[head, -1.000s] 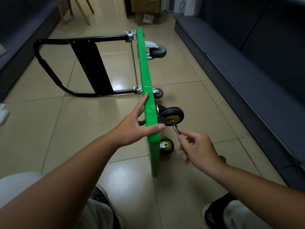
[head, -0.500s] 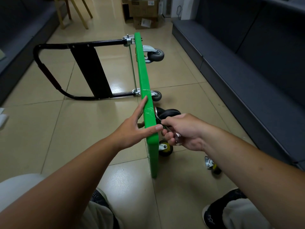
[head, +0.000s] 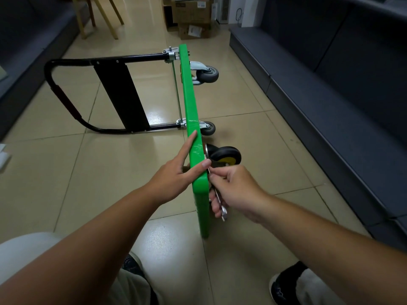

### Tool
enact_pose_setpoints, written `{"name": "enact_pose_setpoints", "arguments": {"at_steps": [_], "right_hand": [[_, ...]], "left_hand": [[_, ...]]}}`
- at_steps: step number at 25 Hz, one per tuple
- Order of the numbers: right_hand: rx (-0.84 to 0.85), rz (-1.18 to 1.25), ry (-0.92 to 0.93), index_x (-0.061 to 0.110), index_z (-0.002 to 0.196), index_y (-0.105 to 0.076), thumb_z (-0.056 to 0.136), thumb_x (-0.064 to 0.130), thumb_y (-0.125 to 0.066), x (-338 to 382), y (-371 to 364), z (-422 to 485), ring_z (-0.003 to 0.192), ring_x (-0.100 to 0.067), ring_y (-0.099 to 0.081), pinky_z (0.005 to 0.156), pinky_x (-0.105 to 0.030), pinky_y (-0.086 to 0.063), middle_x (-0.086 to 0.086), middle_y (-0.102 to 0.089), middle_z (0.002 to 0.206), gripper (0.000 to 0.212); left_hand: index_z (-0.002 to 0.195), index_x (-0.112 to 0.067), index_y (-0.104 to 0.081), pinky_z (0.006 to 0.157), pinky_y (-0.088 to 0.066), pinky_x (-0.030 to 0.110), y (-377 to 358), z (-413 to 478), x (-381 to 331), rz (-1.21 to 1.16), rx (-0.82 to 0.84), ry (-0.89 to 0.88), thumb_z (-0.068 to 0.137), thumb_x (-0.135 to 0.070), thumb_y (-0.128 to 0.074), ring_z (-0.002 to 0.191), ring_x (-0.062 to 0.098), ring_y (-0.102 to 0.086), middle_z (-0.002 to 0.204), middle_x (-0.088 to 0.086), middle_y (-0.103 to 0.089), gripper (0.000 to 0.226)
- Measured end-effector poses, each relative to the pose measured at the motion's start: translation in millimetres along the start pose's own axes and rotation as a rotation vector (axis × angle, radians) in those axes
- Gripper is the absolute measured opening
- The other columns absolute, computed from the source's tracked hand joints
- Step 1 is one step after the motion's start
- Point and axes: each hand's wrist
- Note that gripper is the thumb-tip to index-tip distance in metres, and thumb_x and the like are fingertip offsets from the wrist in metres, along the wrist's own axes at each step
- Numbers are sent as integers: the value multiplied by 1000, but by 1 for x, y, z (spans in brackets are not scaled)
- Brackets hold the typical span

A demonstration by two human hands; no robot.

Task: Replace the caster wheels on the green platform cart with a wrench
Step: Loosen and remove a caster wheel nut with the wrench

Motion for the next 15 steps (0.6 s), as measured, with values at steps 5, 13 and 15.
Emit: {"name": "enact_pose_setpoints", "arguments": {"at_steps": [5,13,15], "right_hand": [[-166,-281,305,50,147,-40,106,24,-48,-72,-2,26,97,-13,-70,84,-32,-59,5,-73,113,50],[-250,-557,396,54,145,-41,103,23,-52,-108,14,25,79,-8,-66,71,-30,-54,6,-71,94,53],[-245,-344,181,46,127,-62,101,20,-56,-110,23,0,49,-5,-55,52,-22,-45,10,-64,64,37]], "left_hand": [[144,-74,-8,102,-52,49,1,0,0,-50,10,16,79,-73,-62,120,12,-63,143,-22,-47,84],[145,-71,-13,106,-49,52,3,6,-1,-54,1,21,74,-73,-71,137,12,-46,157,-18,-34,91],[146,-70,-13,109,-45,54,3,6,-2,-39,-5,12,72,-77,-69,148,16,-33,161,-13,-31,93]]}}
Point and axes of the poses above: each hand's wrist, its own z-axis towards the middle knuckle, its own y-axis out of the back of the hand, x = y × z
